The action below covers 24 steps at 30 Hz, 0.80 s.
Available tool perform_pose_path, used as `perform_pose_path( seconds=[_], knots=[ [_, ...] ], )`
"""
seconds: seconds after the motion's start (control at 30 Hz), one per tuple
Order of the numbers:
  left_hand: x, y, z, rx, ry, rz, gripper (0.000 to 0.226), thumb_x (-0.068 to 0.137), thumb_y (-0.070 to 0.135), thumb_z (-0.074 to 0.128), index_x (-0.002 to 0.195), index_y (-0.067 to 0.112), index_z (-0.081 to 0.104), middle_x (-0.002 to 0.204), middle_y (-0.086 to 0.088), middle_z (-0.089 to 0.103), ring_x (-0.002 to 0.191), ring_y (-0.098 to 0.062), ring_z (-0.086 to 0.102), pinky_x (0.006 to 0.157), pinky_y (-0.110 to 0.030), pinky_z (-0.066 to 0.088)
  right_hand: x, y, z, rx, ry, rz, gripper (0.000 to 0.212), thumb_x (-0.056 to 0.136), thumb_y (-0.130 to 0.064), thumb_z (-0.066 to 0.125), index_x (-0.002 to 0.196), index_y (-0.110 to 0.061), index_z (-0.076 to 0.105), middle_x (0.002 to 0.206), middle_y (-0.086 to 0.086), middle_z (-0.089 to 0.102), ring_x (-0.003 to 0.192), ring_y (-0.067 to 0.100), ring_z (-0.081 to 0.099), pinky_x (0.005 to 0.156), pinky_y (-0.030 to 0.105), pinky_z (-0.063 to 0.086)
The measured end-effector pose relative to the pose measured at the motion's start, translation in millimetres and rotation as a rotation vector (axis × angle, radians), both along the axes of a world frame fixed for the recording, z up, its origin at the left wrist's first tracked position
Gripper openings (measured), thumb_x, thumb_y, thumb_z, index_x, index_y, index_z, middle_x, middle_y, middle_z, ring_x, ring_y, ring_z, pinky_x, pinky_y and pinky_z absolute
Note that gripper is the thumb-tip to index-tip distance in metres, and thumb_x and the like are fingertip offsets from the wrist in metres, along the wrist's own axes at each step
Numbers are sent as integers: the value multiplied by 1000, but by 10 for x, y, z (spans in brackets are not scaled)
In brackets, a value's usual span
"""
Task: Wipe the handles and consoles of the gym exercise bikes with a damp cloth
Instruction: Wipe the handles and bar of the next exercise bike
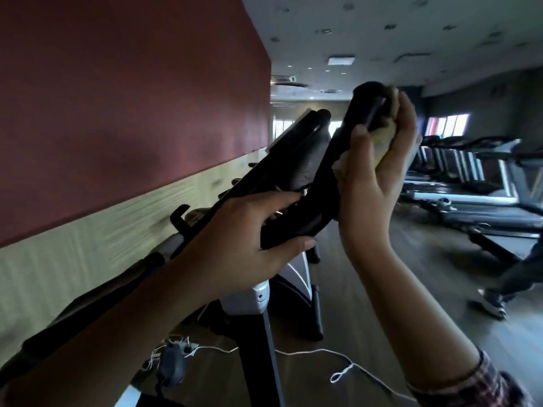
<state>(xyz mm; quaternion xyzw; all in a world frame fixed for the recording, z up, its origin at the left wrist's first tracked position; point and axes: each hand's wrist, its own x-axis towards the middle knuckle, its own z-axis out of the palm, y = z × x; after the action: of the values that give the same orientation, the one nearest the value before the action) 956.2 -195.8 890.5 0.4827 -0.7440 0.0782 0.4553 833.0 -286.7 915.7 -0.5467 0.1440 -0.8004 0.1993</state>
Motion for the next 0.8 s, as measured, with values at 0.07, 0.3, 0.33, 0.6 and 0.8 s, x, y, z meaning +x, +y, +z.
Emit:
perform_pose_path(
  seconds=[0.07,0.3,0.33,0.6,0.8],
  knots=[
    [75,-8,35,42,-42,-66,49,76,40,70,122,34,55,105,16,69,93,7,62,78,-8,46,-1,7,78,-25,15,-134,58,88,-21,52,140,0,40,137,16,43,132,23,42,113,46,33],
    [288,-58,73,150,-121,-207,51,77,42,65,126,38,53,106,13,70,93,4,63,77,-13,47,22,84,320,-157,181,-561,42,84,-7,54,124,4,54,122,11,49,115,22,53,101,38,43],
    [312,-65,78,161,-120,-243,49,78,40,66,125,36,55,107,14,70,93,8,62,77,-8,46,41,83,234,-168,214,-604,43,85,-8,54,126,4,53,127,15,49,121,27,51,104,43,41],
    [456,-156,184,286,-102,-420,58,77,30,78,130,35,55,98,34,60,91,12,61,70,0,43,-93,51,377,-153,325,-636,46,77,-3,55,122,-5,61,135,17,42,124,14,44,103,23,39],
    [499,-293,225,321,-97,-497,63,71,33,82,129,33,57,117,19,64,86,4,67,71,-20,58,-5,50,183,-127,311,-663,37,79,-18,53,113,-11,67,137,18,38,128,14,43,105,21,36]
  ],
)
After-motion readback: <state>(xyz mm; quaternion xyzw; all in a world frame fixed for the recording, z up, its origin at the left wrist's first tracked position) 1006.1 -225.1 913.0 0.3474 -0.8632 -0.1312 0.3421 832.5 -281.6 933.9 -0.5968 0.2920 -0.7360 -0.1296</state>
